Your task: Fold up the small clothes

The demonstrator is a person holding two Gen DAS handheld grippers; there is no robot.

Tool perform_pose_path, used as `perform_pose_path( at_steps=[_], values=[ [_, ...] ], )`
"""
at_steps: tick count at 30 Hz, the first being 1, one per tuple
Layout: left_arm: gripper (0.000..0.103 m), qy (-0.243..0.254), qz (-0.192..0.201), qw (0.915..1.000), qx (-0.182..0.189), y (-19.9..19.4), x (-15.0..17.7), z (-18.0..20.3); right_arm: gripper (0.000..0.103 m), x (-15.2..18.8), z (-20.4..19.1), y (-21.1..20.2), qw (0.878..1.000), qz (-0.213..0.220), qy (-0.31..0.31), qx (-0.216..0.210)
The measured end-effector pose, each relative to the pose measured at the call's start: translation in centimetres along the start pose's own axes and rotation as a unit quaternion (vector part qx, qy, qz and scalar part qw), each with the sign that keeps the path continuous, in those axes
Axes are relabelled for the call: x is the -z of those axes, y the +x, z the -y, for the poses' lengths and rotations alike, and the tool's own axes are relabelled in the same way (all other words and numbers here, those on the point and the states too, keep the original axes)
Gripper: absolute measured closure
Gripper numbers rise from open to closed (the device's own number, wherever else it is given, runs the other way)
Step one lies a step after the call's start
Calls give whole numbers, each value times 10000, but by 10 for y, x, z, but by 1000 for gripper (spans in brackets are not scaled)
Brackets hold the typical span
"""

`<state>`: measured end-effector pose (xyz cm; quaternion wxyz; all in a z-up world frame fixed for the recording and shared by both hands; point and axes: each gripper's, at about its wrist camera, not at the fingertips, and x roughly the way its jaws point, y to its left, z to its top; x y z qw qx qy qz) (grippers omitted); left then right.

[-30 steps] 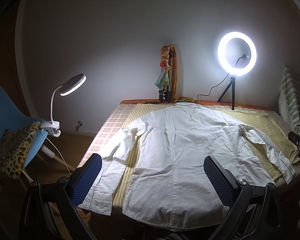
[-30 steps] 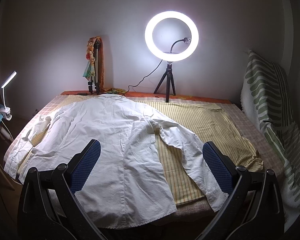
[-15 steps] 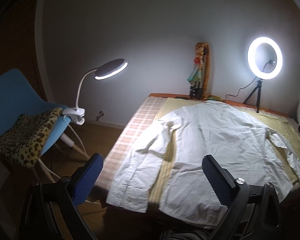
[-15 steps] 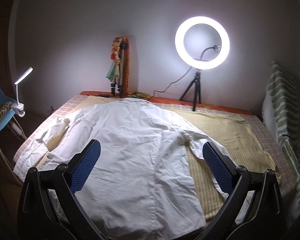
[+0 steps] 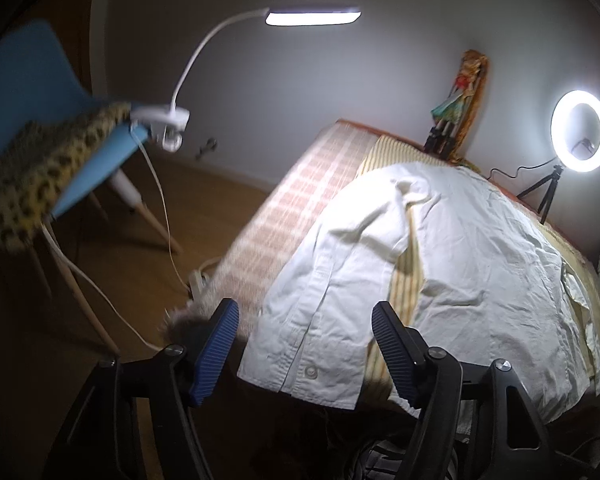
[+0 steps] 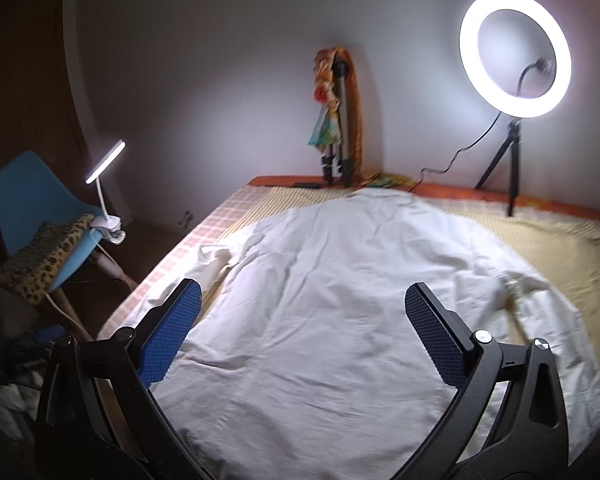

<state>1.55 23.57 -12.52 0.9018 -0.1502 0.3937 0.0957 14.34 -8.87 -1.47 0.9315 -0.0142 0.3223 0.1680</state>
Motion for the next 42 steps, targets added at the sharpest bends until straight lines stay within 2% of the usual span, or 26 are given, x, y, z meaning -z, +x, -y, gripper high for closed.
perform_pose_path(
  at_steps=[1,4,9,12,15,18,19,23,26,30,34,37,39,42],
  values=[
    [39,-83,-96,9999,31,9,2,-4,0,1,0,5,10000,-62,29,-67],
    [39,-282,-362,9989,101,35,9,-14,0,6,-1,22,9996,-233,4,-141],
    [40,-472,-540,9974,64,64,16,-23,0,9,6,40,9989,-441,45,-172],
    [40,-373,-550,9978,-38,75,17,-20,0,9,11,46,9985,-502,124,-178],
    [47,-242,-600,9978,-126,85,19,-17,0,9,13,52,9983,-551,128,-143],
    [49,-122,-538,9983,-177,89,20,-14,0,9,14,56,9981,-589,145,-93],
    [54,-66,-512,9985,-178,90,20,-12,0,9,14,57,9981,-595,148,-82],
    [94,-11,-432,9990,-80,94,16,-10,0,9,15,60,9981,-603,135,-64],
    [97,-183,-359,9991,124,92,13,-12,0,9,15,61,9981,-597,130,-62],
    [99,-174,-26,9992,351,72,7,-6,0,8,15,66,9976,-668,95,-120],
    [99,242,370,9976,528,44,-2,20,2,4,16,79,9952,-879,188,-388],
    [99,713,541,9933,729,28,-7,48,14,1,19,93,9891,-1151,412,-827],
    [99,1122,566,9882,871,21,-7,70,26,-1,24,106,9816,-1338,639,-1207],
    [99,1590,566,9790,1144,13,-4,96,33,-1,32,128,9685,-1613,981,-1622]
  ],
)
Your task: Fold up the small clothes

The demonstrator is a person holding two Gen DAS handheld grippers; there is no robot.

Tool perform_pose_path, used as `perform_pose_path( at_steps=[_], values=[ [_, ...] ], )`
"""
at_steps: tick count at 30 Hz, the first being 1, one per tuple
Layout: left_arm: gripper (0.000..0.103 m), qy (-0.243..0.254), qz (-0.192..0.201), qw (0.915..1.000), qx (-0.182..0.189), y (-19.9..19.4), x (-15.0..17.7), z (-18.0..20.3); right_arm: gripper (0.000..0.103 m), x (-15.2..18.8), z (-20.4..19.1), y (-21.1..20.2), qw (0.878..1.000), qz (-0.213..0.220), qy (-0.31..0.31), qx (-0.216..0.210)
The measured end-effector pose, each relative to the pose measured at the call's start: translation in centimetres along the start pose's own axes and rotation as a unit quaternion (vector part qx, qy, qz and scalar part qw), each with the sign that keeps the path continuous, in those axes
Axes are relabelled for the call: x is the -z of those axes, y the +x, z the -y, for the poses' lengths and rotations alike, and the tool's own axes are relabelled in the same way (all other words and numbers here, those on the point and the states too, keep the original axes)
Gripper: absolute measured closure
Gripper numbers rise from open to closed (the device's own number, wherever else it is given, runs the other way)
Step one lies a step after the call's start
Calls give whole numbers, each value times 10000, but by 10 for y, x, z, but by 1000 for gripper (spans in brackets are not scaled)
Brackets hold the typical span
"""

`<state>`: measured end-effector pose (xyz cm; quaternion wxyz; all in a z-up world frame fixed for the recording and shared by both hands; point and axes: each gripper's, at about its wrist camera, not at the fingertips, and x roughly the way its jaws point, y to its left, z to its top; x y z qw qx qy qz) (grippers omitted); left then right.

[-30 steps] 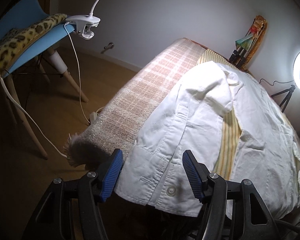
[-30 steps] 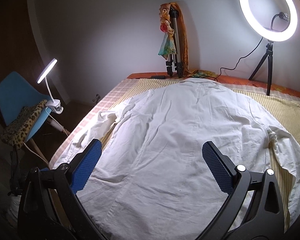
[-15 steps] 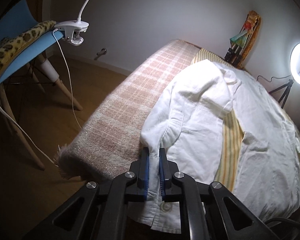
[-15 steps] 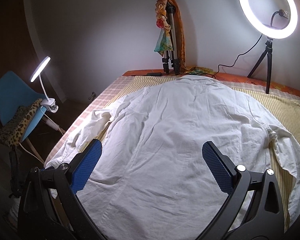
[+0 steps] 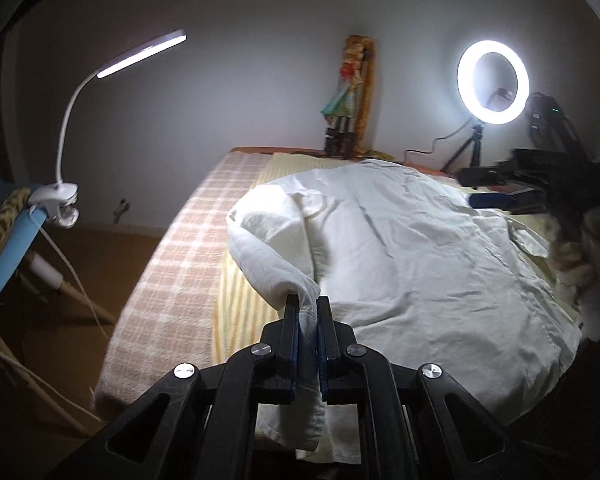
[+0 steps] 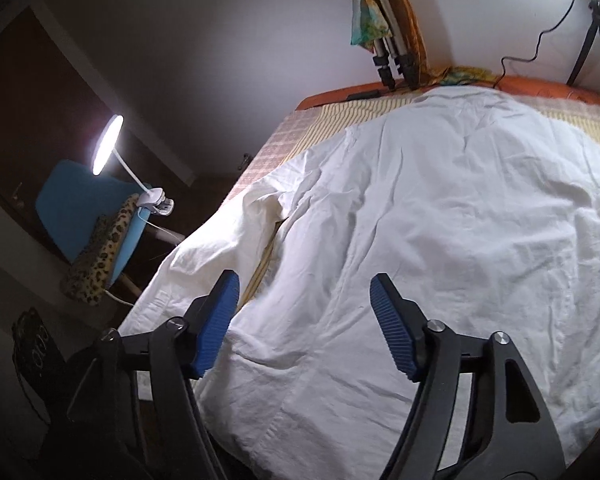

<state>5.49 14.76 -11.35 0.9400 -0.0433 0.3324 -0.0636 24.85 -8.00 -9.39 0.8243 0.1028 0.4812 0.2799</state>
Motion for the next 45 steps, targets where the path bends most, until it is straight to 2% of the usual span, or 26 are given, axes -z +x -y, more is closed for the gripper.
perform_pose_path(
  at_steps=[3,7,10,11,13,17,19,22,24,27,31,33,34,35,36,37,38,39,42,45],
  values=[
    [99,583,-138,9977,326,0,5,32,33,-7,16,16,9986,-206,368,-334],
    [98,1553,-451,9856,494,5,28,75,33,-17,30,33,9946,-407,688,-667],
    [94,1814,-753,9788,588,12,41,87,33,-23,26,44,9942,-420,736,-669],
    [86,1819,-812,9781,601,12,44,88,33,-24,23,49,9941,-474,706,-680],
    [74,1763,-824,9788,638,7,48,87,33,-23,17,59,9942,-600,628,-628],
    [73,1648,-779,9806,715,-8,51,83,33,-22,7,76,9948,-816,373,-474],
    [72,1557,-803,9826,610,-10,51,74,38,-22,3,87,9947,-930,230,-361],
    [72,1101,-955,9883,444,-4,54,53,46,-17,-1,103,9931,-1170,53,-56],
    [72,574,-1122,9904,566,6,56,39,53,-9,-3,112,9911,-1329,-65,24],
    [67,37,-1402,9867,822,26,62,32,55,0,-1,120,9886,-1488,-158,193],
    [68,-112,-1630,9823,913,44,72,41,55,3,4,121,9877,-1545,-120,225],
    [69,-3,-1550,9846,808,43,72,47,55,3,3,122,9875,-1556,-148,210],
    [84,10,-1498,9860,728,43,72,46,55,3,2,122,9874,-1564,-170,197],
    [96,-80,-1491,9860,741,44,72,44,60,4,0,124,9871,-1575,-196,187],
    [97,-308,-1512,9841,880,45,71,38,71,5,-2,126,9867,-1601,-224,168],
    [99,-470,-1490,9831,953,44,71,34,77,6,-4,128,9861,-1638,-250,152],
    [100,-506,-1463,9834,944,42,71,32,86,7,-5,130,9857,-1658,-255,162],
    [100,-455,-1420,9850,870,37,68,30,91,8,-7,131,9857,-1659,-240,167],
    [101,-341,-1248,9888,750,19,58,24,97,8,-8,125,9871,-1589,-1,-168],
    [101,-311,-1087,9919,585,0,48,17,97,8,-9,114,9893,-1396,157,-384]
  ],
)
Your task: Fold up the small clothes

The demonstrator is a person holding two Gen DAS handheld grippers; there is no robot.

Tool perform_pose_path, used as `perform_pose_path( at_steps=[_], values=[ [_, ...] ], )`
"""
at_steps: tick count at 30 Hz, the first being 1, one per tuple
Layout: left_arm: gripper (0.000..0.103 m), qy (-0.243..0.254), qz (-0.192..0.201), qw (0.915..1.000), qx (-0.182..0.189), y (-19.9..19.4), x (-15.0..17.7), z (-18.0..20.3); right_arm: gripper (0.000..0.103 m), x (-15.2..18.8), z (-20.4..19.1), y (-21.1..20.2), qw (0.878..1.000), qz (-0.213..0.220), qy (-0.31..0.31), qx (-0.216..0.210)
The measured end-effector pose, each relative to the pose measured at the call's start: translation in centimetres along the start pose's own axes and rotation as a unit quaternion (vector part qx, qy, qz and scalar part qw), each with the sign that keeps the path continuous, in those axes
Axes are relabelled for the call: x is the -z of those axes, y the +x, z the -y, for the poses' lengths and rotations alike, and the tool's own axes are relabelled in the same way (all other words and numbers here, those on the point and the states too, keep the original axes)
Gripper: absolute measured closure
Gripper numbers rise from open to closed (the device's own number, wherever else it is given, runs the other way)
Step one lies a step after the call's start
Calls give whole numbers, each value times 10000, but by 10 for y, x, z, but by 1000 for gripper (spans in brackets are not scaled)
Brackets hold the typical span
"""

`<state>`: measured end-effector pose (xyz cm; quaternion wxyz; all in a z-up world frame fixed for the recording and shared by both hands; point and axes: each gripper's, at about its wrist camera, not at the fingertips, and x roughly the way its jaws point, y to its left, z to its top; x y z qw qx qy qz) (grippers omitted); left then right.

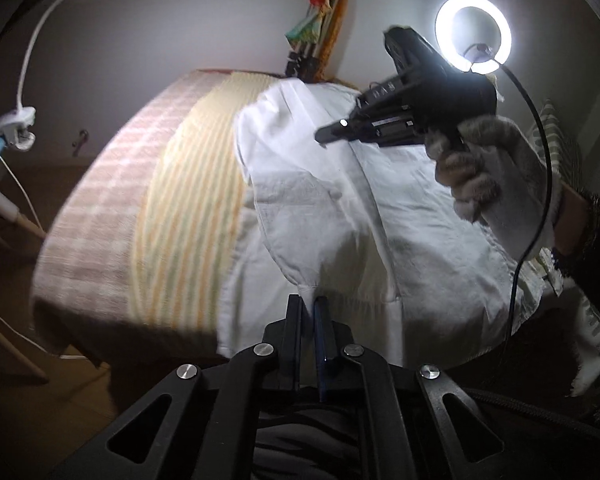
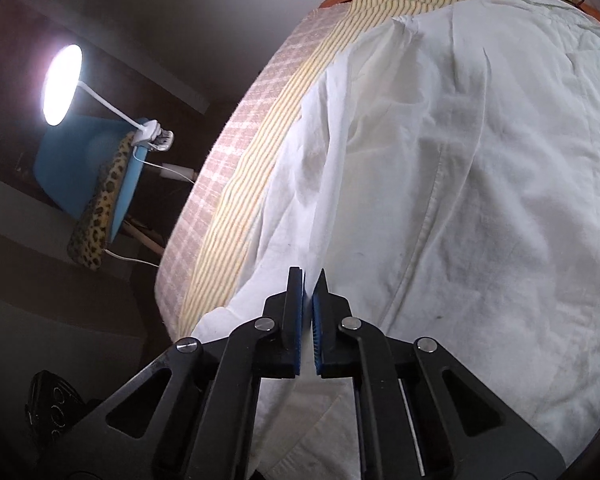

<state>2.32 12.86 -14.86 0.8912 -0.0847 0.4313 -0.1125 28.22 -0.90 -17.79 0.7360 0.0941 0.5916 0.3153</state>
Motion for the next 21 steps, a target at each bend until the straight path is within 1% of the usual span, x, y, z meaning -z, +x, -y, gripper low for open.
perform_pose_path(
  at_steps=[1,2,5,6,7,8,9,10,11,12,14,16,19,21],
  values=[
    [101,45,25,10000,-53,-3,1,-1,97,1,2,0,10000,35,8,6],
    [101,86,-11,9999,-110,-2,3,-3,97,3,4,3,9999,20,-1,119],
    [98,66,-417,9988,-245,18,13,-12,98,12,7,21,9961,-234,-236,814],
    [96,39,-485,9985,-262,22,16,-14,97,14,2,21,9948,-171,-402,916],
    [84,28,-512,9984,-251,22,17,-15,96,15,-5,20,9924,-182,-579,1075],
    [66,-1,-468,9986,-264,21,16,-16,89,15,-11,18,9889,-186,-753,1266],
    [59,-67,-333,9989,-330,17,15,-18,78,15,-17,16,9848,-165,-923,1465],
    [51,-131,-221,9990,-358,14,15,-21,73,15,-24,12,9803,-95,-1096,1638],
    [50,-195,-150,9990,-372,12,15,-25,66,14,-31,6,9777,12,-1229,1702],
    [50,-254,-119,9987,-417,14,15,-28,63,12,-38,1,9771,110,-1321,1663],
    [51,-413,-101,9979,-494,19,14,-37,63,3,-49,-9,9793,232,-1366,1473],
    [54,-558,-158,9975,-393,26,13,-41,62,-11,-55,-15,9841,268,-1289,1194],
    [62,-612,-231,9974,-304,33,17,-42,59,-34,-61,-14,9885,236,-1159,942],
    [66,-648,-242,9973,-231,35,18,-42,48,-52,-65,-4,9890,174,-1124,941]
  ],
)
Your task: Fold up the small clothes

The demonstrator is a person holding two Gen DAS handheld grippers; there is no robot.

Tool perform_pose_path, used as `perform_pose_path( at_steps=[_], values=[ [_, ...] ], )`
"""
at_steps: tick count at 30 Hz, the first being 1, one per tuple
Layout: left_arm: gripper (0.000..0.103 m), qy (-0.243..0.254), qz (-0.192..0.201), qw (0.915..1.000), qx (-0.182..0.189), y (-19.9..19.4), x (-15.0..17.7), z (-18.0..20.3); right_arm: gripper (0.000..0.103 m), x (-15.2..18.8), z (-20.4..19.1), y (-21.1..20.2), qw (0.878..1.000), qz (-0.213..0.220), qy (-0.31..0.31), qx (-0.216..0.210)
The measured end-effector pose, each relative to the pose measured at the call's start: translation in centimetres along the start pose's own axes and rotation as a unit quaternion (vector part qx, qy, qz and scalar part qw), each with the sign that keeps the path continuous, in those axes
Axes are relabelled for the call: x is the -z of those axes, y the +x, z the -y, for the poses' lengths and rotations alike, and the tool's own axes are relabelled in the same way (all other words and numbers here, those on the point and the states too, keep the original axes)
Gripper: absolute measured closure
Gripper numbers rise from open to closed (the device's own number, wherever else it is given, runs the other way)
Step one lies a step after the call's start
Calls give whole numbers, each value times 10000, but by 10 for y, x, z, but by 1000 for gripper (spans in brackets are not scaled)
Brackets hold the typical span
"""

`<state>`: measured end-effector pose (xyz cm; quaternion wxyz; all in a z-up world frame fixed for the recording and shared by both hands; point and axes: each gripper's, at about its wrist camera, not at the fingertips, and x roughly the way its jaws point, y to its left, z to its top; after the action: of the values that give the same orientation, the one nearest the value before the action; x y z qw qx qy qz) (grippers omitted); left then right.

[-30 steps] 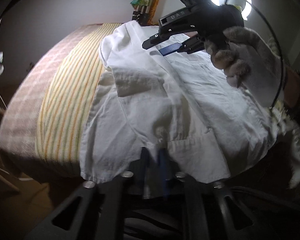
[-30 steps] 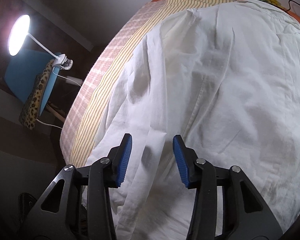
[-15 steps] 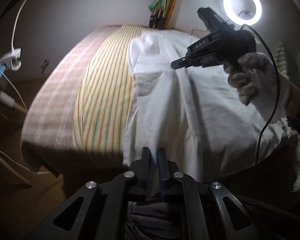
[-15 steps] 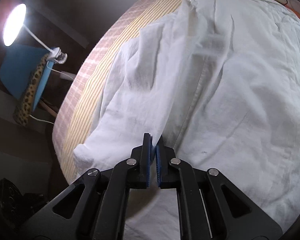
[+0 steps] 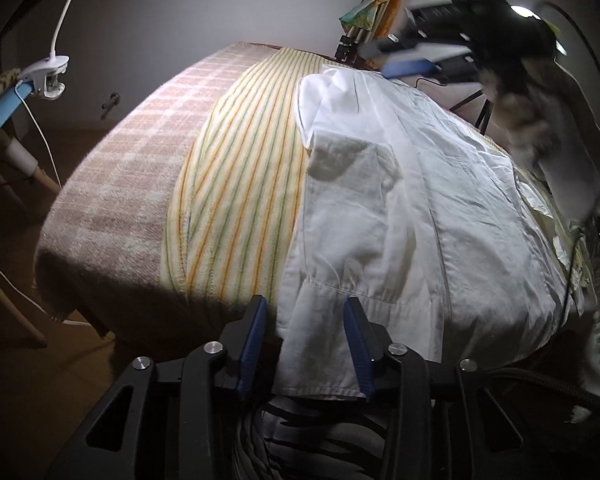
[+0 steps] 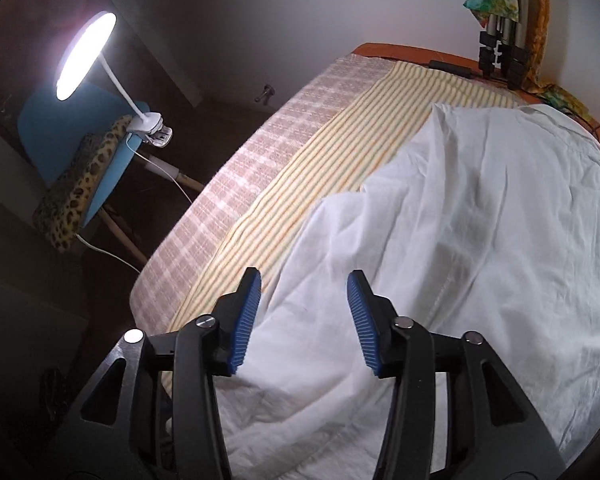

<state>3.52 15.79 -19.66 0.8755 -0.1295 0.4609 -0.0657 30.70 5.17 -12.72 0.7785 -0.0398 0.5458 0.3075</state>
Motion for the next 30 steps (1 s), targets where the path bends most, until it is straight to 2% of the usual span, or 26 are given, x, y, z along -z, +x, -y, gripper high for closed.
perform_pose_path(
  at_steps=[3,6,8,13,16,20,22,24,27,30],
  values=[
    [71,-66,-6,10000,73,4,4,3,47,-25,11,25,9984,-254,503,94],
    [74,-163,37,9998,142,1,8,2,47,-34,24,52,9923,-519,1112,160],
    [80,-277,70,9994,194,0,8,-1,45,-38,27,67,9892,-638,1276,333],
    [95,-319,90,9989,316,-8,15,-6,39,-50,19,97,9842,-848,1169,1024],
    [98,-220,130,9991,351,-10,16,0,36,-55,16,112,9804,-1052,1026,1316],
    [99,-129,201,9989,404,-15,16,8,35,-56,10,121,9786,-1141,858,1483],
    [99,-83,234,9988,417,-18,16,12,46,-55,9,121,9783,-1130,695,1589],
    [99,-9,261,9988,402,-20,17,17,68,-53,10,119,9781,-1076,569,1689],
    [99,99,305,9989,355,-22,17,23,88,-50,22,109,9833,-956,672,1396],
    [100,112,334,9986,385,-25,14,28,92,-47,39,94,9885,-759,958,896]
  ],
)
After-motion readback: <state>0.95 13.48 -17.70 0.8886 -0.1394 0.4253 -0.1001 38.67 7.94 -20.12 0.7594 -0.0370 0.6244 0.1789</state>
